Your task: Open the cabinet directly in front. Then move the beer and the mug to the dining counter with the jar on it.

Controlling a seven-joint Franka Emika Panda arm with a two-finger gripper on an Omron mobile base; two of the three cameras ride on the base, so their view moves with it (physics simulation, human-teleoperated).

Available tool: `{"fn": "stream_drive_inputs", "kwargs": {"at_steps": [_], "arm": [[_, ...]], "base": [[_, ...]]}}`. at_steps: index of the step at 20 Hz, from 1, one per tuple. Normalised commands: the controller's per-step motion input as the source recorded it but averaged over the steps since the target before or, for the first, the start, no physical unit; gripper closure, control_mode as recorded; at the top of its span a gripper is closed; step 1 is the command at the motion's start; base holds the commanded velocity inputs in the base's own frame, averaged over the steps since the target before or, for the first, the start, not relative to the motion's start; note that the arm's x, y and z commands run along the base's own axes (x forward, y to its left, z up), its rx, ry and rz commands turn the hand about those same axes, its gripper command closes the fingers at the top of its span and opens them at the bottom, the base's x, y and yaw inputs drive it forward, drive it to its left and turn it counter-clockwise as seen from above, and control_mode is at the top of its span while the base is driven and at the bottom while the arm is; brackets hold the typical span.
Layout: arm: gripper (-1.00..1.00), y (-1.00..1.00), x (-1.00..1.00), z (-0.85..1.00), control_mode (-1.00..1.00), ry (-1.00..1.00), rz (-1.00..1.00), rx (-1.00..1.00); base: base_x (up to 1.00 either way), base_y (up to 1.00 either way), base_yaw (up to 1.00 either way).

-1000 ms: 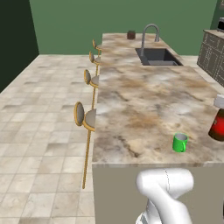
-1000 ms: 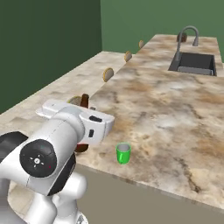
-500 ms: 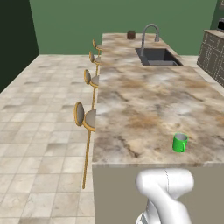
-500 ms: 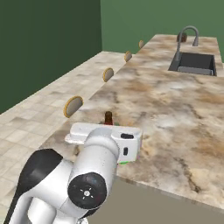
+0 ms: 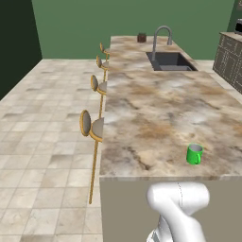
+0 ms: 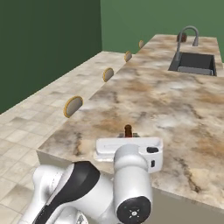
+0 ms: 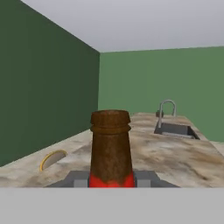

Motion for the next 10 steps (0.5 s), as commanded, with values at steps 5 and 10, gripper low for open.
{"fn": "stream_drive_inputs", "kwargs": {"at_steps": [5,10], "arm": [[1.00,0.00,0.65,-0.25,-1.00,0.17,0.06,-0.01],[1.00,-0.10,0.51,-0.36,-1.00,0.09,0.08,-0.01]], "base": [[0.00,0.00,0.00],[0.00,0.00,0.00]]}}
